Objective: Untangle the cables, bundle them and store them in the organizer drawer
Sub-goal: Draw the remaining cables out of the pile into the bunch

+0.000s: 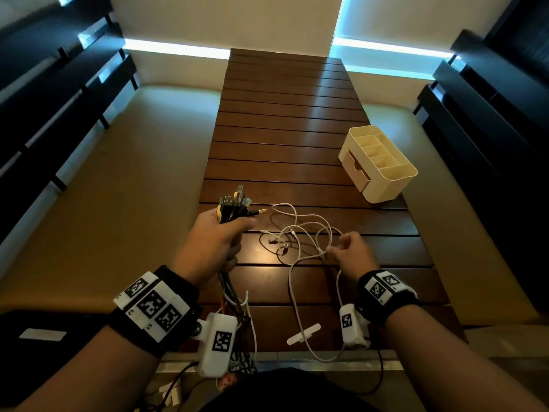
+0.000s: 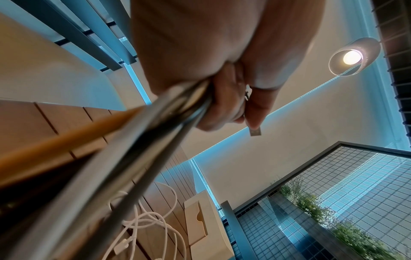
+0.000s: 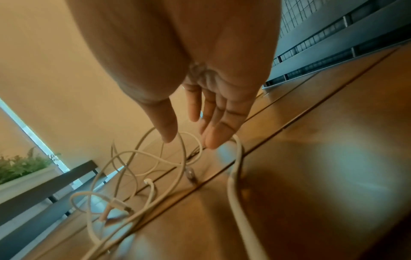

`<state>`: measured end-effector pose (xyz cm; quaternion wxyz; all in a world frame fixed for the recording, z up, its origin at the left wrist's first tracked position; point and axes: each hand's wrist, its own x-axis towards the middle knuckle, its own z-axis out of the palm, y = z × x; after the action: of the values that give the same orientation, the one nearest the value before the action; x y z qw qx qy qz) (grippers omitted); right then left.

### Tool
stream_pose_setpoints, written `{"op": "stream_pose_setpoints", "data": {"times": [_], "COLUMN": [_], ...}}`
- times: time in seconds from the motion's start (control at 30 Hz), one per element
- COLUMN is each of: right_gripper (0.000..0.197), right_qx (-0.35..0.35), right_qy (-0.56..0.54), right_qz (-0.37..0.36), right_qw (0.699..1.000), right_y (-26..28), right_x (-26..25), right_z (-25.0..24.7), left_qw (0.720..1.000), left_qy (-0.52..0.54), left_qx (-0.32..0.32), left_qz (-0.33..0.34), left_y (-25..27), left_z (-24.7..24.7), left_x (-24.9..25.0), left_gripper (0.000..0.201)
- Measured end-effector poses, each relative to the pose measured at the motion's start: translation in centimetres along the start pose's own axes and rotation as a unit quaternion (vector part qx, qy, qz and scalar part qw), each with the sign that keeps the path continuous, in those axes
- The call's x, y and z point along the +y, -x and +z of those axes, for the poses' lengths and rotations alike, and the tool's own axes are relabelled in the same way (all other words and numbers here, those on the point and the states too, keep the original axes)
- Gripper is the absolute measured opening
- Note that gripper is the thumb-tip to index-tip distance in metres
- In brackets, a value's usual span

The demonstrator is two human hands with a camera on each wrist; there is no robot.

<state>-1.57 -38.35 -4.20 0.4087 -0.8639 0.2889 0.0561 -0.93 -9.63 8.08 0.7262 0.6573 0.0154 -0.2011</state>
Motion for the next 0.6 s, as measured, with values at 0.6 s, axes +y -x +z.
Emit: {"op": "stream_pose_setpoints", "data": {"times": [0.6], "right_gripper": [0.016], "right_qx": [0.011], "right_qy": [-0.182], "right_qz": [-0.074], "right_qw": [0.980], "right_y": [0.1], "right_x": [-5.7], "right_z": [0.3], "left_qw": [1.000], "left_qy": [-0.004], "left_qx": [0.006], "left_qz": [0.001], "left_y": [-0.4], "left_z": [-0.7], "left_x": [-0.1], "left_gripper": [0.022]}}
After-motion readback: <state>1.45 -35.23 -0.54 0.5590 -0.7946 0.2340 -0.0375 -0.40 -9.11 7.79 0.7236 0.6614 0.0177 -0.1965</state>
